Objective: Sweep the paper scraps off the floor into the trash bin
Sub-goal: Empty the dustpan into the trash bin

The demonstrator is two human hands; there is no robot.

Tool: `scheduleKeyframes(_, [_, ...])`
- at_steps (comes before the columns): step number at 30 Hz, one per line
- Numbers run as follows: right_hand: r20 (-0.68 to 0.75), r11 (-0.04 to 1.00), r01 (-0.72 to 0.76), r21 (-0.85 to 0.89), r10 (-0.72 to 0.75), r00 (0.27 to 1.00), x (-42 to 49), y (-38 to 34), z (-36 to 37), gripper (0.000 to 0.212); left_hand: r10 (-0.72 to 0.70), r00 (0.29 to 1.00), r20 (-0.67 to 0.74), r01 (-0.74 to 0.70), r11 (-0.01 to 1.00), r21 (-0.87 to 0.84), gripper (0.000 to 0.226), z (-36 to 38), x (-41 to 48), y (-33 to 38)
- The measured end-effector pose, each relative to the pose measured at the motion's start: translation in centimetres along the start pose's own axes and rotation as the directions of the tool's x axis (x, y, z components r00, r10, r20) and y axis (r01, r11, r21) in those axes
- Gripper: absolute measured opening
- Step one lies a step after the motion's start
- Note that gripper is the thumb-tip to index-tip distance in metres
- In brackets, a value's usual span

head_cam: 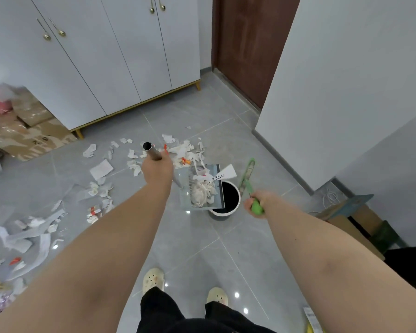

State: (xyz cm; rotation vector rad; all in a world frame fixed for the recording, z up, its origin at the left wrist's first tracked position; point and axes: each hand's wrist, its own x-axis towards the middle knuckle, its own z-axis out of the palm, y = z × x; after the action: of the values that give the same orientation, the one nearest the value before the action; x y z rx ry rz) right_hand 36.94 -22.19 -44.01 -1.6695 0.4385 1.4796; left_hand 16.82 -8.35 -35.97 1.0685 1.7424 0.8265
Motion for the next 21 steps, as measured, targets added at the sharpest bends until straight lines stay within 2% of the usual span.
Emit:
scheduleKeyframes(5, [0.134, 1.000, -0.017, 0.020, 0.014, 0.991, 0.9, -1.5, 1.6, 0.033, 0.033, 0.997, -0.071, -0.036, 0.999, -0.037, 0.024, -0.2, 0.5, -0.3])
scheduleKeyframes(8, [0.175, 1.000, -0.003, -0.030, 0.008, 0.984, 1.4, -2.6, 2.8, 0.034, 0.026, 0.994, -0.102, -0.032, 0.998, -0.053, 0.022, -0.1, 0.9, -0.8])
scheduleKeyframes(12, [0.132, 0.986, 0.031, -0.164, -0.009, 0.991, 1.4, -3.3, 2.9, 0.034, 0.014, 0.993, -0.120, -0.022, 0.998, -0.059, 0.034, -0.6, 1.7, -0.9])
scheduleKeyframes(16, [0.031, 0.949, 0.036, -0.314, -0.027, 0.999, 1.1, -3.1, 1.8, 0.031, 0.025, 0.993, -0.115, -0.028, 0.999, -0.020, 0.028, -1.5, 2.4, -0.2])
scheduleKeyframes(21, [-0.076, 0.936, -0.001, -0.351, -0.028, 0.997, -0.3, -2.5, 0.3, 0.027, 0.061, 0.995, -0.080, -0.062, 0.998, -0.010, 0.028, -2.7, 3.3, 1.1])
